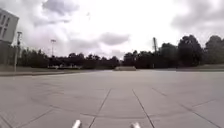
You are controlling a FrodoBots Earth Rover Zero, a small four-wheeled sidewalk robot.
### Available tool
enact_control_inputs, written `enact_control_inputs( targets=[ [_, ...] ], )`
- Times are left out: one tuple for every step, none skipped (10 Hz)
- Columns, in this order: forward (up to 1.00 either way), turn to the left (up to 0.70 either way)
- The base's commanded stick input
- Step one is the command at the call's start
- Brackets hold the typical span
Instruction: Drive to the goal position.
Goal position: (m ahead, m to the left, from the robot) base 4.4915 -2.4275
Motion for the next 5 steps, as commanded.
enact_control_inputs(
  targets=[
    [0.7, 0.0],
    [0.7, 0.0],
    [0.7, 0.0],
    [0.7, 0.0],
    [0.7, 0.0]
  ],
)
